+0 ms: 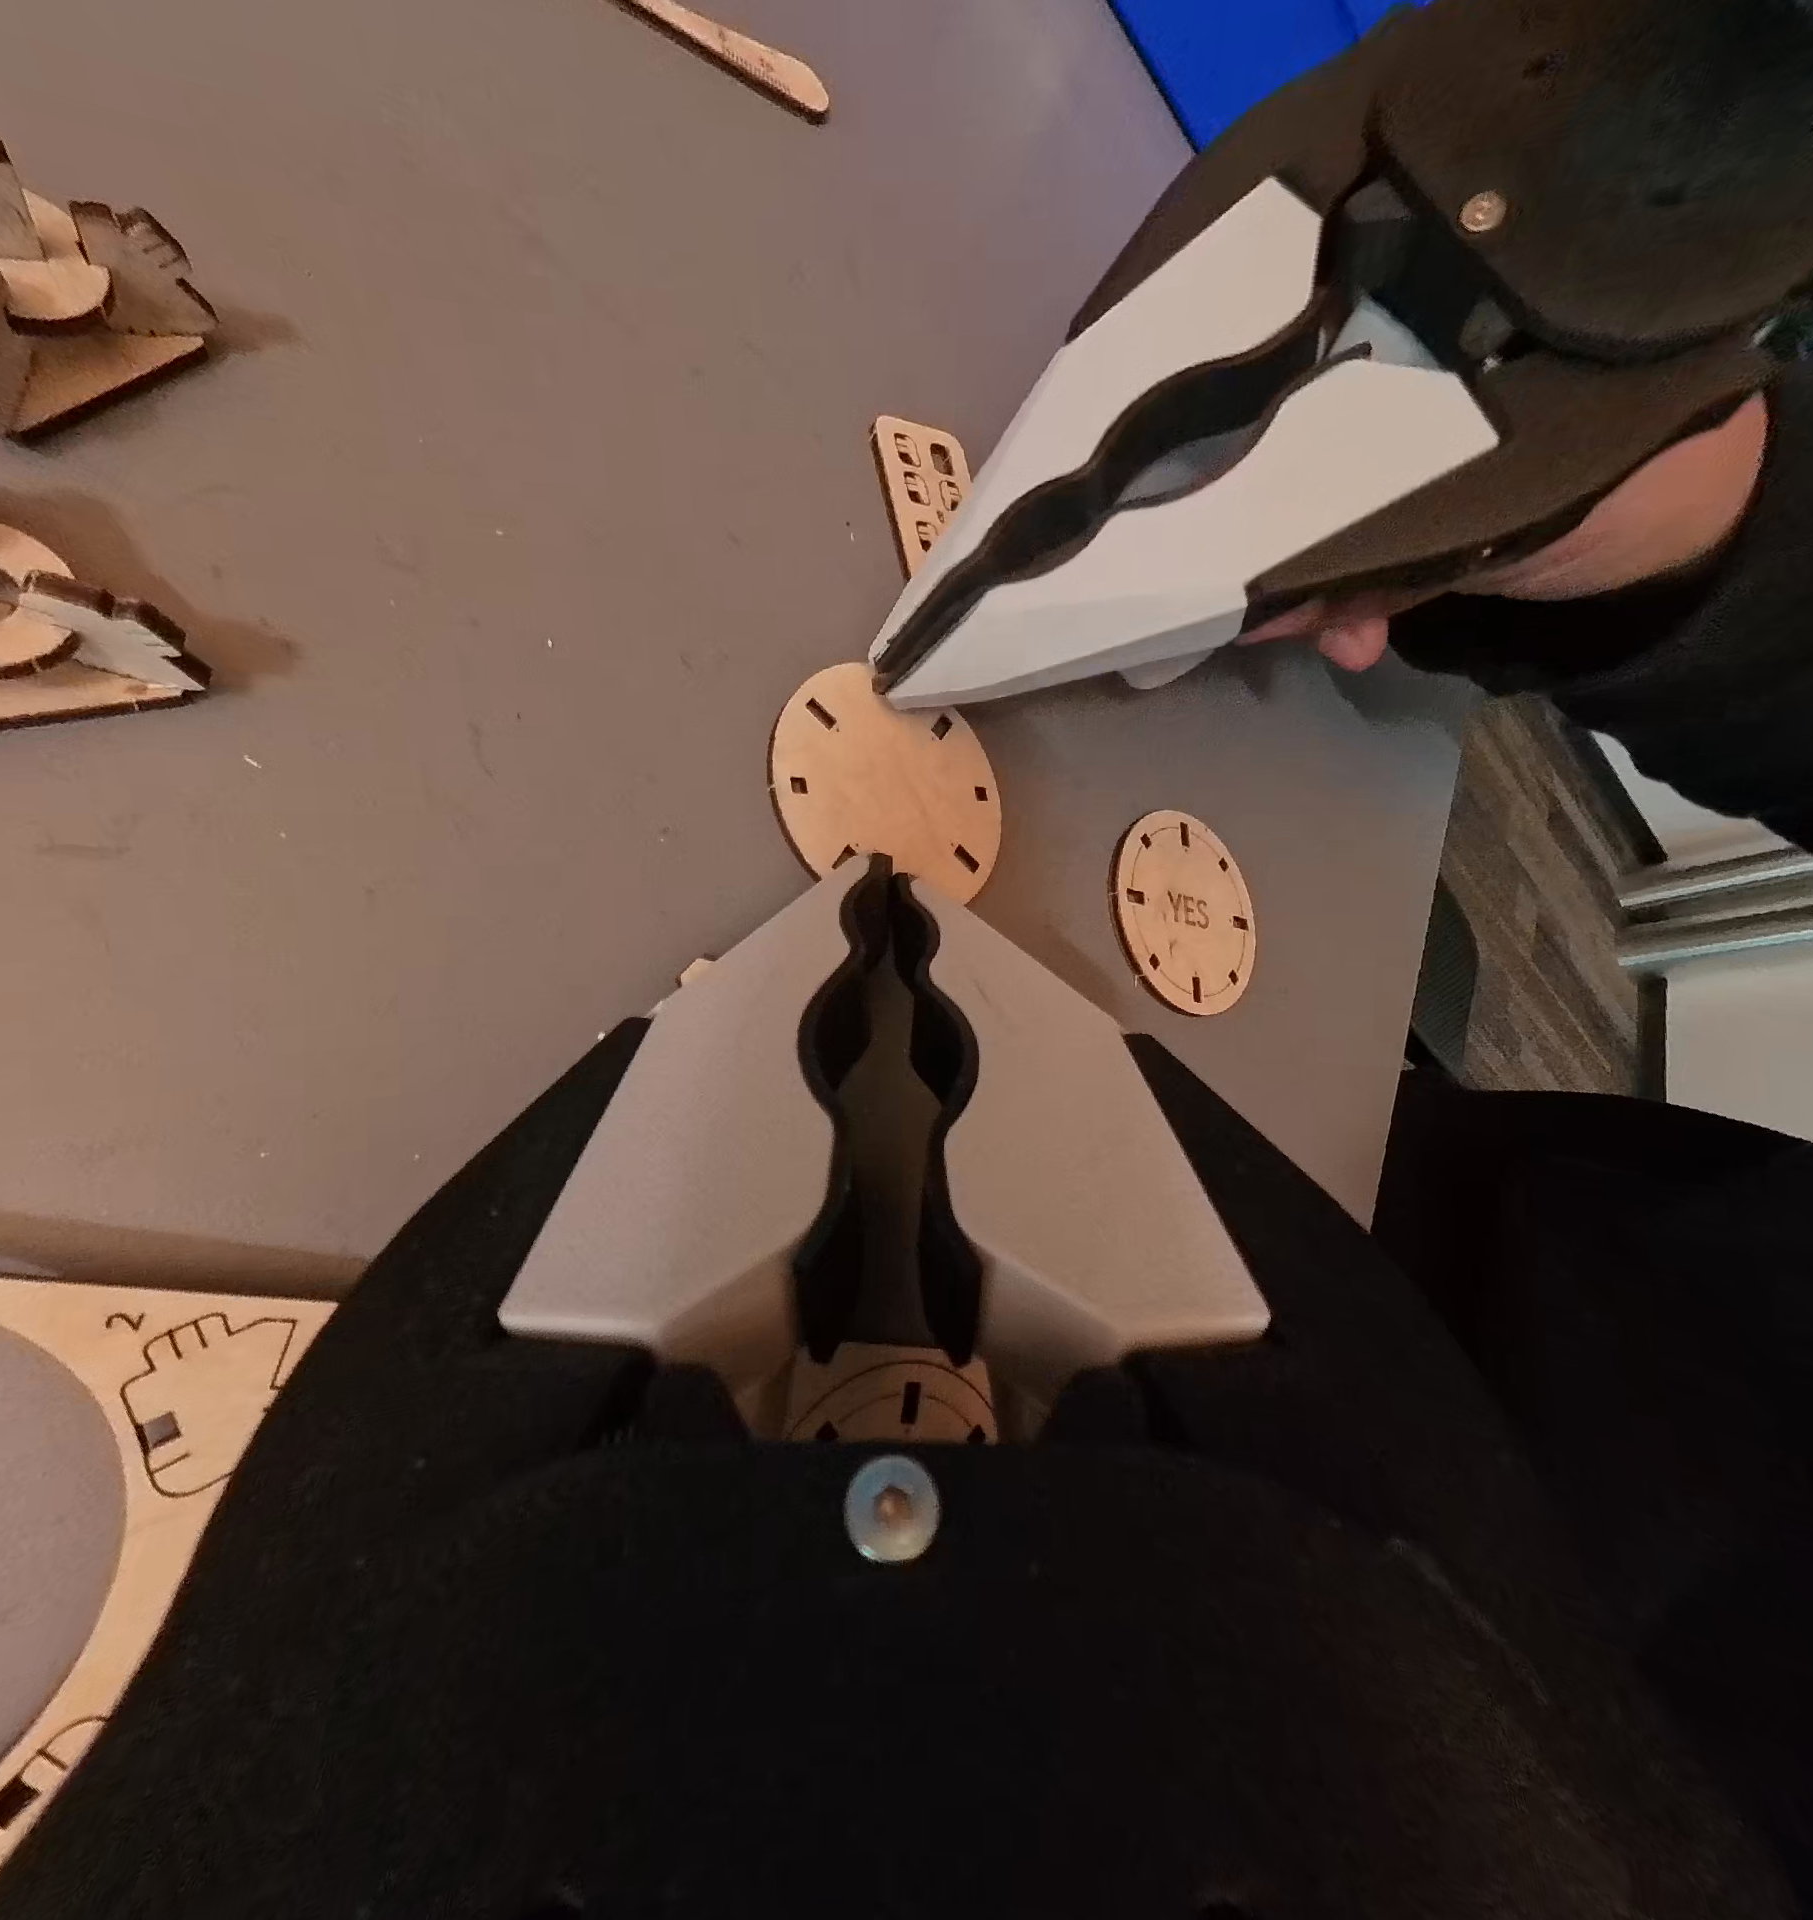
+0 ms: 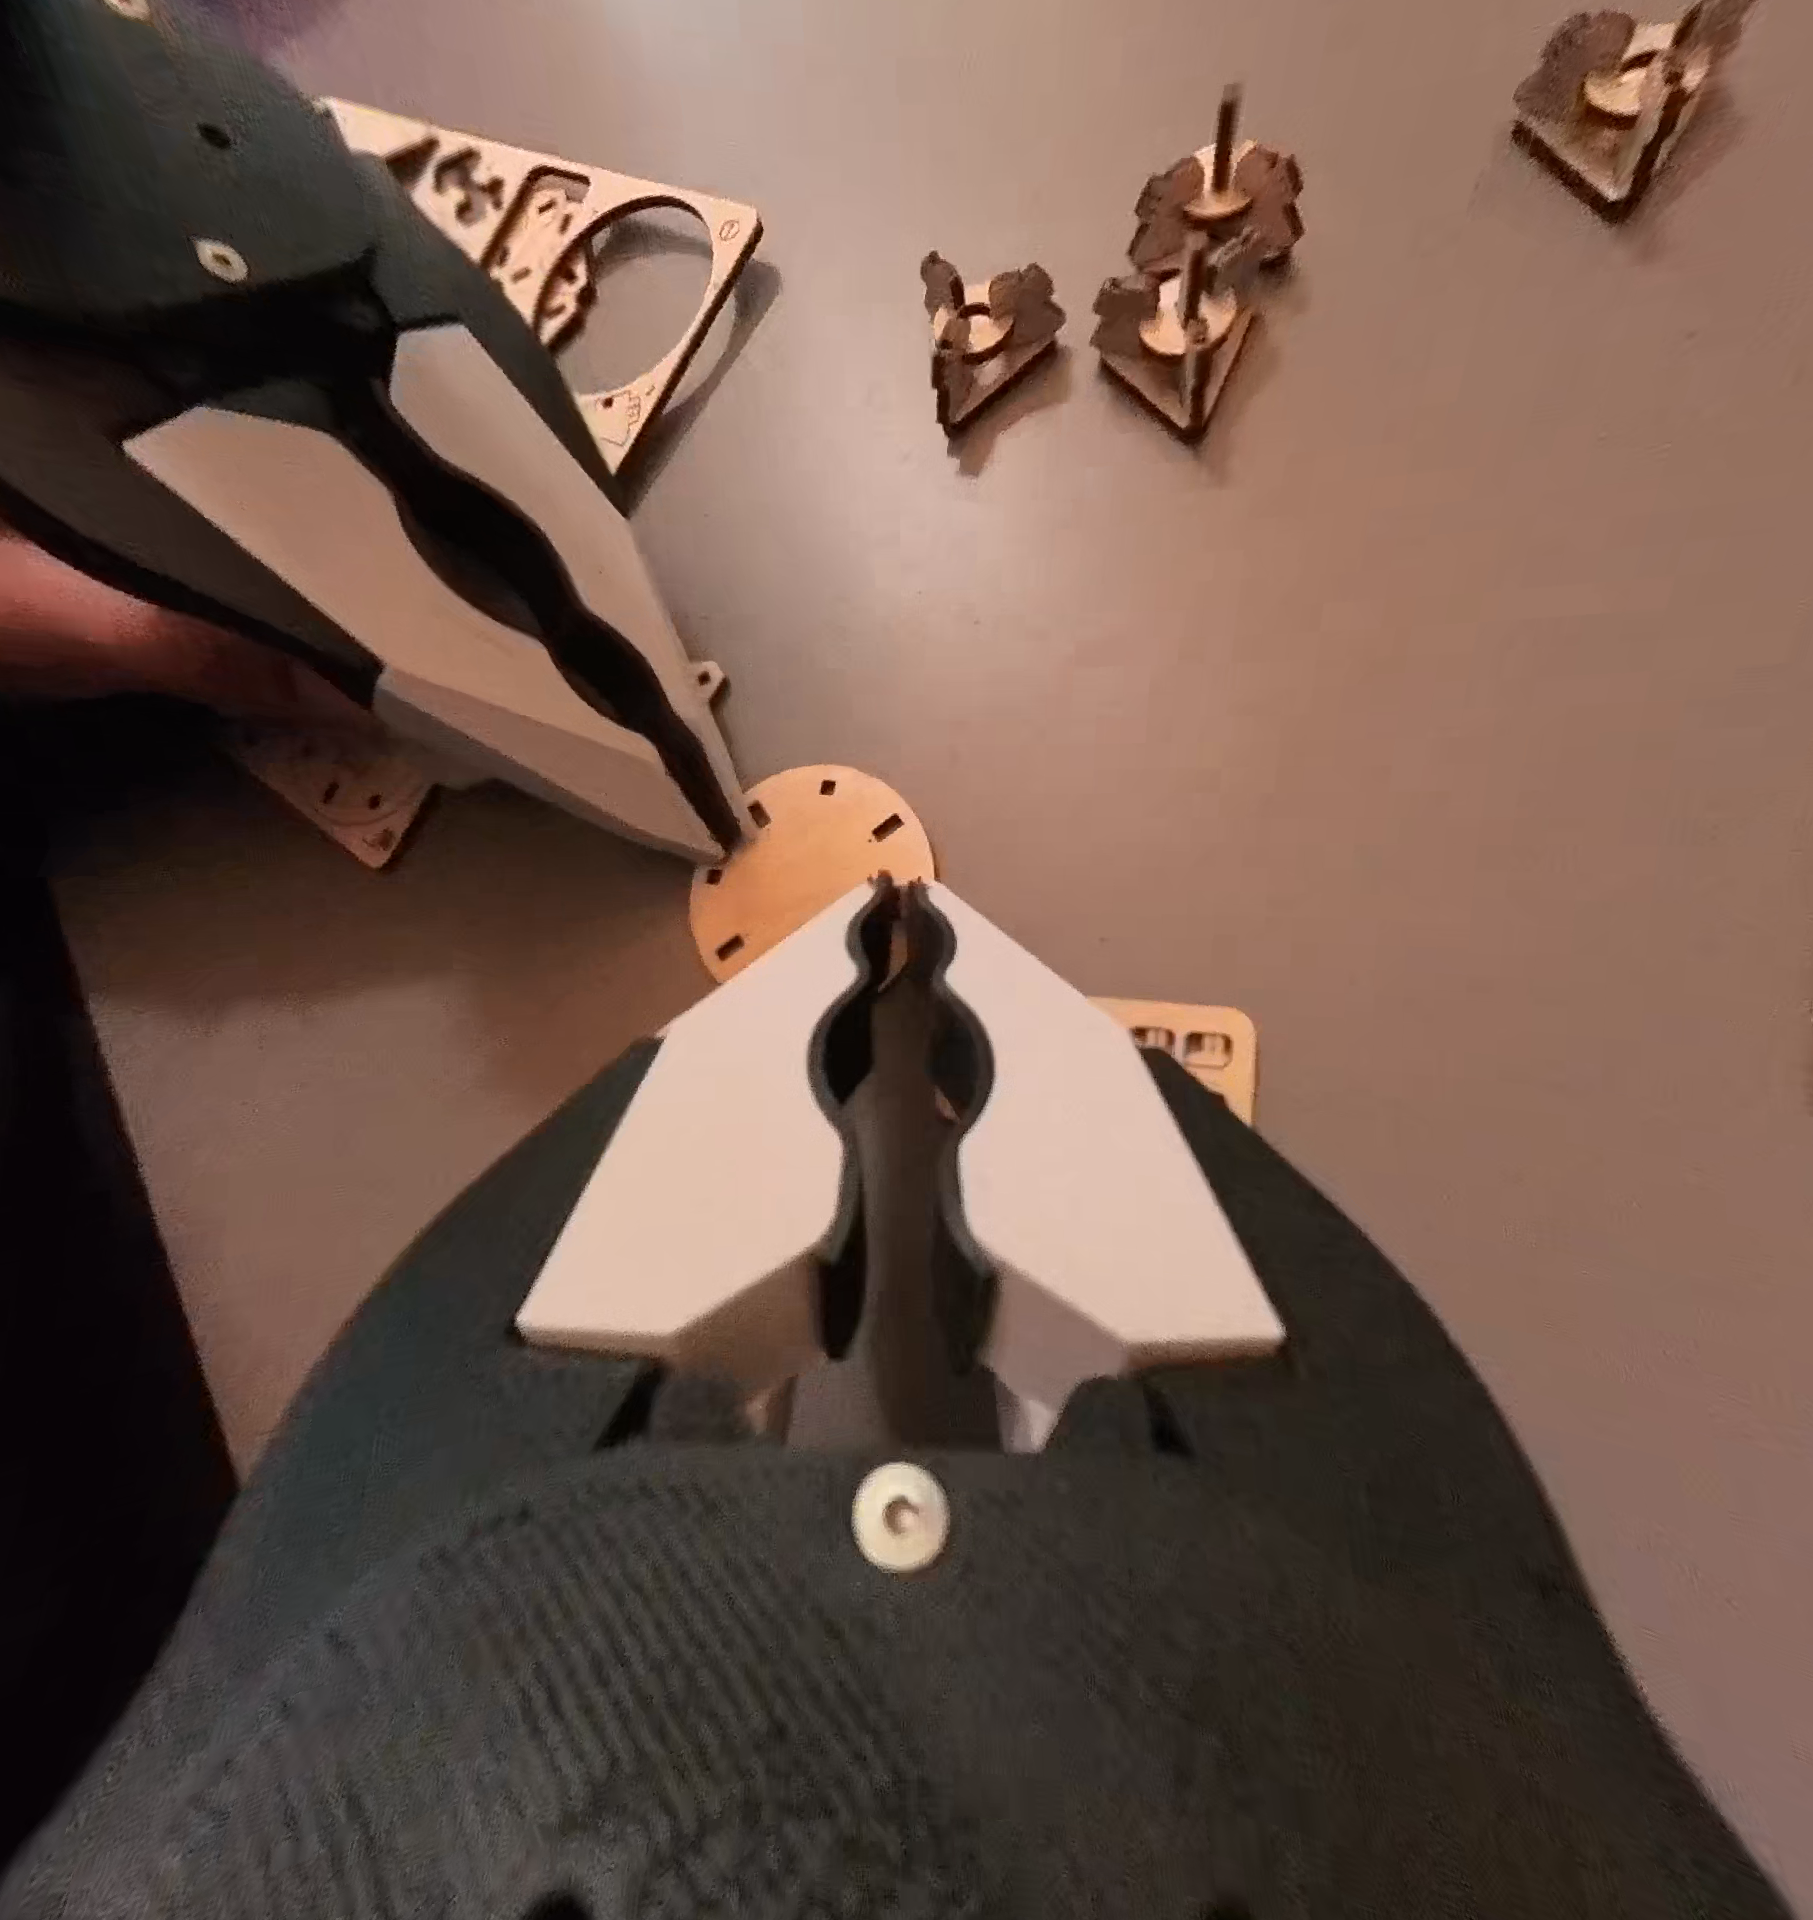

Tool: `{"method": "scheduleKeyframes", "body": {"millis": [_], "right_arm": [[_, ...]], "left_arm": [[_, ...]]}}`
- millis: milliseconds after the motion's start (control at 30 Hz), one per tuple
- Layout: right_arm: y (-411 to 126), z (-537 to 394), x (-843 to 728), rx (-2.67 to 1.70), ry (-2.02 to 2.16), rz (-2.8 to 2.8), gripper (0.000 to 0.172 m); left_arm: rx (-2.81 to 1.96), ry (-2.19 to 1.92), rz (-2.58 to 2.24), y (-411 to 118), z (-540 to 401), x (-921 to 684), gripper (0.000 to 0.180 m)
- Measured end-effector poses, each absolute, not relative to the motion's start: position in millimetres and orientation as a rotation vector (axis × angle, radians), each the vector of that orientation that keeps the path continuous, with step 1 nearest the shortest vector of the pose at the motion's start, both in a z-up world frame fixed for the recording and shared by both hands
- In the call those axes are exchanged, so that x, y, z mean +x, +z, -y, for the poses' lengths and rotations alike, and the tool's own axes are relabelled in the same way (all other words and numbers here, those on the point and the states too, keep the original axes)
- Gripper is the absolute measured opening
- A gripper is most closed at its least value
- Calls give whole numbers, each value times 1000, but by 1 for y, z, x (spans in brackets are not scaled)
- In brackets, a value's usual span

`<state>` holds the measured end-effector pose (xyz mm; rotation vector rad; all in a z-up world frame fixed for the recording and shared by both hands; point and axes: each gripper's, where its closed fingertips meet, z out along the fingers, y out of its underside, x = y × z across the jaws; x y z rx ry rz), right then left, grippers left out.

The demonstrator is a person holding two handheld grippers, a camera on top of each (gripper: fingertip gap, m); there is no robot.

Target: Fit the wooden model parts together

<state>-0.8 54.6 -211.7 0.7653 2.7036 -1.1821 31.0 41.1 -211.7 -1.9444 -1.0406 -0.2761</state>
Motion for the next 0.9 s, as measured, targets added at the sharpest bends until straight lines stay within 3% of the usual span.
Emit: {"method": "scheduleKeyframes", "body": {"millis": [400, 433, 500, 667, 900], "right_arm": [[-211, -53, -1, 754, -1175, -2714, 1], [-210, -54, -2, 736, -1175, -2766, 4], [-205, -53, -5, 704, -1204, -2841, 24], [-176, -43, -10, 650, -1444, -2856, 12], [-197, -42, 7, 500, -1324, -3021, 14]], "left_arm": [[-1945, -274, 1040, -212, -41, 31, 0], [-1945, -274, 1040, -212, -41, 31, 0], [-1945, -275, 1041, -212, -41, 31, 0], [-1942, -280, 1042, -212, -41, 31, 0], [-1938, -288, 1043, -212, -41, 31, 0]]}}
